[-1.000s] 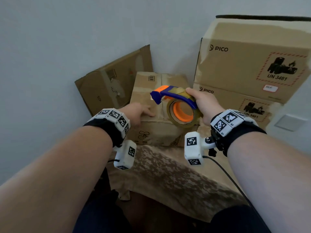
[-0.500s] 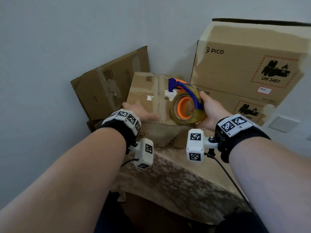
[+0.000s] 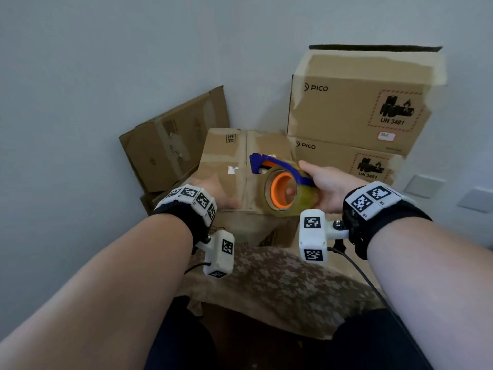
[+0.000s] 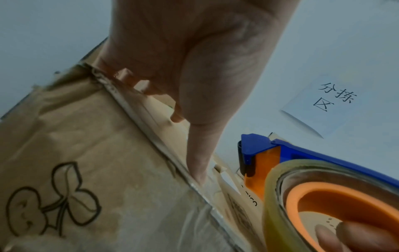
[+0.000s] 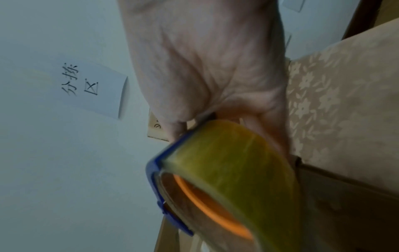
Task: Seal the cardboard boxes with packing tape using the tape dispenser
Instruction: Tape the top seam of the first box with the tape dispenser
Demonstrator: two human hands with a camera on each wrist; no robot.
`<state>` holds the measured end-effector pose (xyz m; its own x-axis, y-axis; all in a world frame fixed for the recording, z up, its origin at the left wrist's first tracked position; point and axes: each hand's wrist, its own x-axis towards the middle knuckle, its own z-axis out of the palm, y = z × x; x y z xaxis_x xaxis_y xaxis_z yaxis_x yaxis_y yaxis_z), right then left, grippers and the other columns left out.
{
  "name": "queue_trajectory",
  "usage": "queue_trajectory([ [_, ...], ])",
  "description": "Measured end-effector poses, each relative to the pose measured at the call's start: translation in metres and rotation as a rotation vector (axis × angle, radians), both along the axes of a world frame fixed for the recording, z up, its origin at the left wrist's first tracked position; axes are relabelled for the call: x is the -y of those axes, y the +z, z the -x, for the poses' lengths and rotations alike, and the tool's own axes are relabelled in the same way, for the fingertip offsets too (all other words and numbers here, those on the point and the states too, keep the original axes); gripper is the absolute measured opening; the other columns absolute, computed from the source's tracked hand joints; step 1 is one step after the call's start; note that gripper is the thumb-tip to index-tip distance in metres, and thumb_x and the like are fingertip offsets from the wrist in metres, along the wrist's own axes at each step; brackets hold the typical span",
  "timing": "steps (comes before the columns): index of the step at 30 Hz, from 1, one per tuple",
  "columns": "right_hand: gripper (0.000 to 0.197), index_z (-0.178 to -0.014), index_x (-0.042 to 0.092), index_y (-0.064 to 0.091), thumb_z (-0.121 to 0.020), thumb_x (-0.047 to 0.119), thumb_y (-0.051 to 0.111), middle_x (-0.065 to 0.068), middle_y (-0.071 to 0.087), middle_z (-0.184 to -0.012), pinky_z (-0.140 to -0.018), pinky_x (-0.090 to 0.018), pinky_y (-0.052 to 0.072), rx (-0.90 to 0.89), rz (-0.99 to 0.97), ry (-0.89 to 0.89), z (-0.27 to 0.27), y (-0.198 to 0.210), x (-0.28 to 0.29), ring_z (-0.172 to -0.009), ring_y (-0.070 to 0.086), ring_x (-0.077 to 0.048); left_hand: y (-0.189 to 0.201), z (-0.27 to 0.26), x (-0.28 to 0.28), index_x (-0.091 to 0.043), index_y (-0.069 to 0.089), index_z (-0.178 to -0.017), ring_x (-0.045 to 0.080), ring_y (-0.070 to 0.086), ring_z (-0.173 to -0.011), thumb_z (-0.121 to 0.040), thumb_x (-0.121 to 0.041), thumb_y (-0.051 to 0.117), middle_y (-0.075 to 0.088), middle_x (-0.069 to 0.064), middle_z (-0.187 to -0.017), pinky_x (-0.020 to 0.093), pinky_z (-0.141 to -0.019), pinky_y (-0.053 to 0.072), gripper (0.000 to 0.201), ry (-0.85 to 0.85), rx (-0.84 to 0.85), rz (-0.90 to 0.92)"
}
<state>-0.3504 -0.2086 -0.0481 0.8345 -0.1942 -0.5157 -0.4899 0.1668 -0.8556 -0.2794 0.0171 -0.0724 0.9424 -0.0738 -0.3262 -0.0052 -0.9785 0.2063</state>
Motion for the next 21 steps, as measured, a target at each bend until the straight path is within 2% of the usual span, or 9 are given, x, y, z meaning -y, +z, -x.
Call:
queue_trajectory([
  [3,0.044,-0.113,0.008,0.062,-0.092,0.046,0.057,-0.014,0.070,-0.091,-0.092,-0.052,0.050,0.051,0.058,-0.008,0.003,0.007,-0.008,-0.083,0.065,-0.028,0.012,0.010,-0.001,-0.013,0.047,-0.131,0.029,0.052,-0.115,-0.083,-0.051,0.064,0.054,0.011,-0.128,0.032,-0.087,0.044,0.063,-0.103,0.079,-0.027],
  [4,0.046,-0.113,0.006,0.062,-0.091,0.046,0.059,-0.014,0.070,-0.092,-0.091,-0.049,0.052,0.078,0.082,-0.021,0.003,0.009,-0.010,-0.082,0.066,-0.028,0.017,0.012,-0.001,-0.012,0.050,-0.129,0.029,0.054,-0.114,-0.088,-0.048,0.059,0.055,0.011,-0.128,0.032,-0.085,0.043,0.055,-0.110,0.121,-0.018],
  [5,0.047,-0.113,0.005,0.063,-0.090,0.046,0.060,-0.013,0.071,-0.092,-0.088,-0.045,0.054,0.104,0.111,-0.032,0.003,0.012,-0.011,-0.081,0.066,-0.027,0.021,0.012,-0.001,-0.010,0.052,-0.129,0.030,0.053,-0.115,-0.092,-0.046,0.051,0.055,0.013,-0.129,0.033,-0.088,0.042,0.051,-0.093,0.154,0.020],
  [7,0.045,-0.108,0.006,0.064,-0.090,0.047,0.061,-0.012,0.072,-0.091,-0.085,-0.040,0.055,0.142,0.144,-0.038,0.003,0.015,-0.011,-0.080,0.067,-0.025,0.028,0.010,0.000,-0.004,0.054,-0.127,0.033,0.052,-0.118,-0.099,-0.040,0.039,0.055,0.018,-0.130,0.036,-0.097,0.041,0.048,-0.033,0.186,0.246],
  [8,0.042,-0.103,0.007,0.064,-0.090,0.047,0.060,-0.010,0.072,-0.085,-0.081,-0.037,0.056,0.159,0.135,-0.030,0.004,0.016,-0.011,-0.077,0.067,-0.023,0.032,0.009,0.000,-0.001,0.056,-0.123,0.034,0.054,-0.113,-0.100,-0.037,0.036,0.057,0.020,-0.125,0.038,-0.097,0.043,0.047,0.004,0.174,0.411],
  [11,0.037,-0.089,0.011,0.064,-0.091,0.048,0.057,-0.004,0.069,-0.061,-0.068,-0.033,0.054,0.208,0.088,-0.002,0.007,0.021,-0.013,-0.061,0.063,-0.018,0.041,0.011,0.004,-0.001,0.052,-0.121,0.030,0.059,-0.095,-0.101,-0.039,0.038,0.058,0.018,-0.112,0.041,-0.082,0.053,0.045,0.263,-0.012,0.977],
  [13,0.038,-0.087,0.012,0.065,-0.090,0.050,0.058,-0.002,0.064,-0.054,-0.065,-0.032,0.053,0.234,0.081,0.030,0.010,0.022,-0.016,-0.053,0.061,-0.014,0.044,0.015,0.004,0.003,0.050,-0.124,0.030,0.061,-0.096,-0.100,-0.042,0.039,0.060,0.020,-0.113,0.037,-0.075,0.053,0.052,0.368,-0.191,1.195],
  [16,0.041,-0.084,0.012,0.065,-0.088,0.052,0.059,-0.001,0.062,-0.052,-0.064,-0.029,0.052,0.254,0.079,0.092,0.011,0.022,-0.023,-0.049,0.058,-0.011,0.048,0.020,-0.002,0.002,0.056,-0.122,0.023,0.065,-0.088,-0.099,-0.043,0.043,0.067,0.016,-0.104,0.032,-0.069,0.052,0.053,0.405,-0.382,1.373],
  [21,0.044,-0.095,0.012,0.066,-0.085,0.055,0.060,-0.002,0.065,-0.064,-0.060,-0.027,0.050,0.299,0.035,0.151,0.010,0.019,-0.026,-0.053,0.059,-0.010,0.047,0.016,-0.012,-0.001,0.057,-0.119,0.017,0.062,-0.075,-0.097,-0.048,0.043,0.066,0.009,-0.092,0.029,-0.063,0.052,0.054,0.522,-0.452,1.501],
])
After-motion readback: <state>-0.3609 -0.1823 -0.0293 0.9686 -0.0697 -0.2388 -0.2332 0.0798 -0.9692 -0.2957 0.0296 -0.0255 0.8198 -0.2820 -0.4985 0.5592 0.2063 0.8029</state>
